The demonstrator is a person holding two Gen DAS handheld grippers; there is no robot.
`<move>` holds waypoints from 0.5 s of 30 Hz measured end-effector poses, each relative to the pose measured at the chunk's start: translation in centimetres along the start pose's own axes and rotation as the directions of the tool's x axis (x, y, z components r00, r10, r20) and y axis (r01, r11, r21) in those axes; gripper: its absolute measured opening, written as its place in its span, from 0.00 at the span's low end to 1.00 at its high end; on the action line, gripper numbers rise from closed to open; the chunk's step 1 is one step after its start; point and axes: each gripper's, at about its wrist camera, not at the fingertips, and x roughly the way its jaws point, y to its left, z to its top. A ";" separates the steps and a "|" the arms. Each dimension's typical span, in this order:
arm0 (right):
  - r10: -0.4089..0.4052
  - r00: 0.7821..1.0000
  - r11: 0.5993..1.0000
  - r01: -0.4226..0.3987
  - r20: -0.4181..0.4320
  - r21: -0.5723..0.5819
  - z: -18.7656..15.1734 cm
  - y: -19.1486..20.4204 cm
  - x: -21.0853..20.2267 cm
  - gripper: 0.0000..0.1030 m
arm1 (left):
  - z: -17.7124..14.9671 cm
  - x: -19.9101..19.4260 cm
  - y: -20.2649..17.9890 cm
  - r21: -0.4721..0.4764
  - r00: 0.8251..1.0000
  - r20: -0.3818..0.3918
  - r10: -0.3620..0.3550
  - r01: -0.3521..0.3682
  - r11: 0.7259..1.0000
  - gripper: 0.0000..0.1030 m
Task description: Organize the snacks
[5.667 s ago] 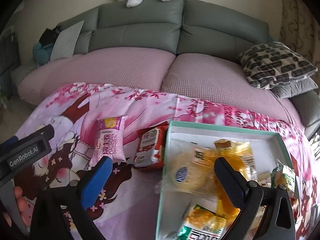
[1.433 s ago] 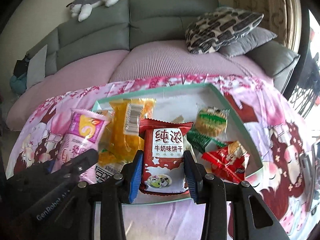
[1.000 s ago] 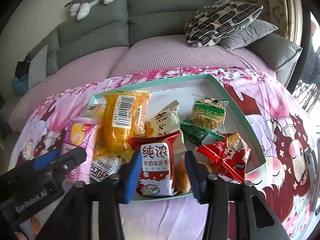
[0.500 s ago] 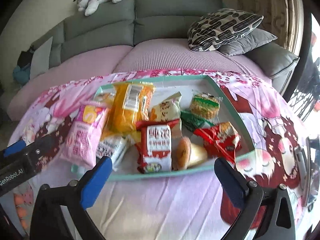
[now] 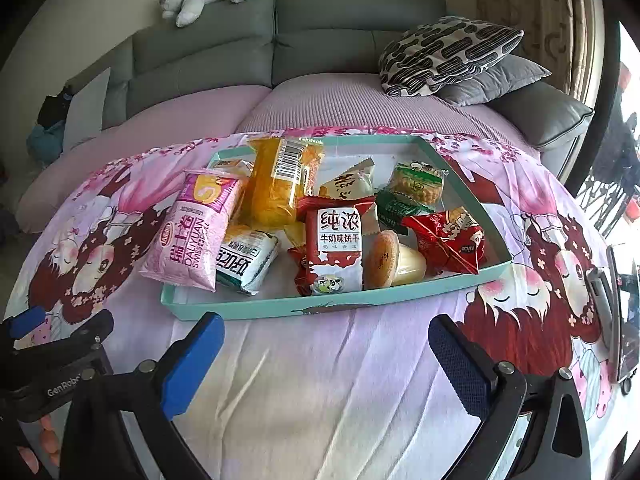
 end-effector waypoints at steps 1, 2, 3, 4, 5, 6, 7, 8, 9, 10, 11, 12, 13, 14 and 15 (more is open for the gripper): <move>0.000 1.000 1.000 0.000 0.000 0.000 0.0 0.0 0.1 1.00 | 0.0 0.2 -0.1 0.004 1.000 -0.002 -0.001 0.001 1.000 0.99; 0.000 1.000 1.000 0.000 -0.002 -0.001 0.0 0.0 0.3 1.00 | 0.0 0.4 -0.2 0.007 1.000 -0.005 0.000 0.000 1.000 0.99; 0.001 1.000 1.000 -0.001 -0.004 -0.001 0.0 0.0 0.5 1.00 | 0.0 0.5 -0.2 0.011 1.000 -0.009 0.001 0.000 1.000 0.99; 0.002 1.000 1.000 -0.002 -0.006 0.001 0.0 0.0 0.7 1.00 | 0.0 0.7 -0.2 0.013 1.000 -0.007 -0.001 0.001 1.000 0.99; 0.003 1.000 1.000 -0.003 -0.009 0.001 0.0 0.1 0.9 1.00 | 0.1 0.7 -0.2 0.013 1.000 -0.003 -0.001 0.001 1.000 0.99; 0.004 1.000 1.000 -0.004 -0.012 0.000 0.1 0.1 1.2 1.00 | 0.3 0.8 -0.1 0.010 1.000 0.002 0.000 0.000 1.000 0.99; 0.005 1.000 1.000 -0.005 -0.014 -0.003 0.1 0.2 1.3 1.00 | 0.4 0.8 -0.1 0.007 1.000 0.006 0.000 0.000 1.000 0.99; 0.005 1.000 1.000 -0.005 -0.015 -0.008 0.2 0.4 1.5 1.00 | 0.5 0.9 -0.1 0.004 1.000 0.012 -0.001 0.001 1.000 0.99; 0.006 1.000 1.000 -0.006 -0.013 -0.013 0.2 0.5 1.5 1.00 | 0.6 0.9 -0.1 0.003 1.000 0.013 -0.002 0.002 1.000 0.99; 0.005 1.000 1.000 -0.006 -0.011 -0.016 0.2 0.5 1.6 1.00 | 0.7 1.0 -0.1 0.003 1.000 0.014 -0.001 0.001 1.000 0.99; 0.005 1.000 1.000 -0.005 -0.009 -0.019 0.3 0.6 1.6 1.00 | 0.8 1.0 -0.2 0.007 1.000 0.017 0.001 -0.001 1.000 0.99; 0.006 1.000 1.000 -0.006 -0.009 -0.019 0.3 0.6 1.7 1.00 | 0.9 0.9 -0.2 0.010 1.000 0.021 0.003 -0.003 1.000 0.99; 0.006 1.000 1.000 -0.006 -0.010 -0.018 0.3 0.6 1.8 1.00 | 0.9 0.9 -0.2 0.013 1.000 0.027 0.005 -0.005 1.000 0.99; 0.006 1.000 1.000 -0.006 -0.013 -0.018 0.3 0.7 1.9 1.00 | 1.0 0.8 -0.2 0.013 1.000 0.029 0.006 -0.006 1.000 0.99; 0.005 1.000 1.000 -0.006 -0.014 -0.019 0.3 0.7 1.9 1.00 | 1.0 0.9 -0.2 0.013 1.000 0.028 0.005 -0.006 1.000 0.99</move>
